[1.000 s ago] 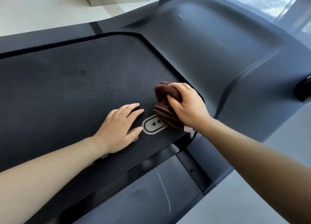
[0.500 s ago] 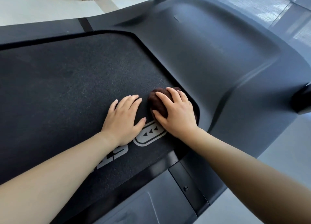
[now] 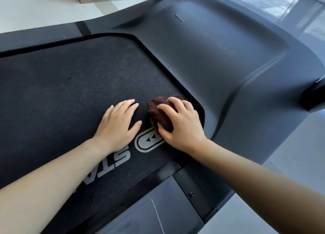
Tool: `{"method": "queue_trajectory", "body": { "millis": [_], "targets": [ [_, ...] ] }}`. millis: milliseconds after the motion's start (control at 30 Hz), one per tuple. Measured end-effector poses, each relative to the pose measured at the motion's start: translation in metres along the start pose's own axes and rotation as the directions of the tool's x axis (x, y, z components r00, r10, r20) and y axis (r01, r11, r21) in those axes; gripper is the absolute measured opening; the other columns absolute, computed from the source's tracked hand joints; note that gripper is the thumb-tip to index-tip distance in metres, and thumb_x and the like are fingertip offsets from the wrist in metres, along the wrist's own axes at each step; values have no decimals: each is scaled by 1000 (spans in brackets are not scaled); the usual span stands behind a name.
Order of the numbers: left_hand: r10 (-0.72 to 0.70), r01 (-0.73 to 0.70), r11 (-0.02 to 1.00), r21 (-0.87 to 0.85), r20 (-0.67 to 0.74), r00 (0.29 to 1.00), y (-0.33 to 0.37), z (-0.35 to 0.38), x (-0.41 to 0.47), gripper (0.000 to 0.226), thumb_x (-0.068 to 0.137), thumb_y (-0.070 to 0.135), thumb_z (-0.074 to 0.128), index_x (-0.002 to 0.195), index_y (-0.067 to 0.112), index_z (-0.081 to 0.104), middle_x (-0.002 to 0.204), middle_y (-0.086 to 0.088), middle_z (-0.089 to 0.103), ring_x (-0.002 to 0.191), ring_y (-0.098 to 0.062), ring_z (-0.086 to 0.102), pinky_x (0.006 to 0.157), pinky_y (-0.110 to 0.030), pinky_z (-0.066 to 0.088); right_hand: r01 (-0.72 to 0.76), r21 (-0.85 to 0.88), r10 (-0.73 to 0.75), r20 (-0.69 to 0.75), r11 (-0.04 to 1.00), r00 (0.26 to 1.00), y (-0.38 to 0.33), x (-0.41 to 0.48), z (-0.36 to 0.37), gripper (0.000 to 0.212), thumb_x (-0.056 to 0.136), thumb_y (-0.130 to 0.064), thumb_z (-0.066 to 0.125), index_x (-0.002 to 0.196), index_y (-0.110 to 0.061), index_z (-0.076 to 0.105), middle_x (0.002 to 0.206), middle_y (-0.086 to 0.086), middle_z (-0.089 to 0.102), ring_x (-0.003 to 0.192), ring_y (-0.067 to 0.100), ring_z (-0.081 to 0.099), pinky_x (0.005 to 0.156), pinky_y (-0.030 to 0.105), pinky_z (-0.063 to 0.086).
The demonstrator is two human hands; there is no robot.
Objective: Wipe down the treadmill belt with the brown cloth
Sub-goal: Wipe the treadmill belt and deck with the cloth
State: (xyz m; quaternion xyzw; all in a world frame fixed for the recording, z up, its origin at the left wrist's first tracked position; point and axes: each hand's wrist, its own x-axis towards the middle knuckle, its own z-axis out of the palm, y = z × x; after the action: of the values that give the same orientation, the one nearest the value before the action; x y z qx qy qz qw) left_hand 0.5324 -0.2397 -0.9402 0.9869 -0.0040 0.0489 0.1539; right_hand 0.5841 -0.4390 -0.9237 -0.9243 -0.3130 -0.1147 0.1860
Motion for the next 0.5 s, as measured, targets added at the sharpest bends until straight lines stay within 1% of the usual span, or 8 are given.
{"method": "queue_trajectory", "body": {
  "millis": [100, 200, 267, 500],
  "targets": [
    [-31, 31, 999, 9, -8, 1000, -12, -4, 2, 58, 92, 41, 44, 143, 16, 33, 152, 2, 27, 141, -14, 20, 116, -42, 15, -13, 12, 13, -8, 1000, 1000, -3, 9, 6, 48, 76, -42, 64, 121, -25, 60, 129, 5, 54, 113, 35, 49, 82, 47, 49],
    [-98, 99, 995, 28, -15, 995, -27, -6, 13, 58, 92, 42, 43, 144, 17, 31, 153, 1, 25, 142, -16, 18, 116, -44, 15, -53, 28, 53, 0, 998, 999, -5, 30, 13, 49, 78, -43, 62, 123, -24, 59, 129, 3, 55, 117, 34, 48, 87, 47, 48],
    [-130, 131, 991, 29, -27, 991, -37, -8, 24, 58, 92, 41, 44, 144, 17, 33, 153, -1, 25, 142, -18, 19, 116, -43, 16, -41, 37, 41, -1, 998, 999, -7, 45, 20, 49, 78, -42, 62, 124, -24, 59, 128, 3, 55, 117, 33, 48, 88, 47, 47],
    [-131, 131, 990, 58, -10, 991, -61, -7, 70, 61, 90, 48, 42, 144, 23, 30, 154, 2, 23, 142, -17, 16, 115, -45, 14, -7, 75, 8, -10, 997, 1000, -15, 103, 46, 51, 78, -43, 61, 126, -27, 57, 129, 0, 54, 119, 31, 46, 88, 46, 47]
  ]
}}
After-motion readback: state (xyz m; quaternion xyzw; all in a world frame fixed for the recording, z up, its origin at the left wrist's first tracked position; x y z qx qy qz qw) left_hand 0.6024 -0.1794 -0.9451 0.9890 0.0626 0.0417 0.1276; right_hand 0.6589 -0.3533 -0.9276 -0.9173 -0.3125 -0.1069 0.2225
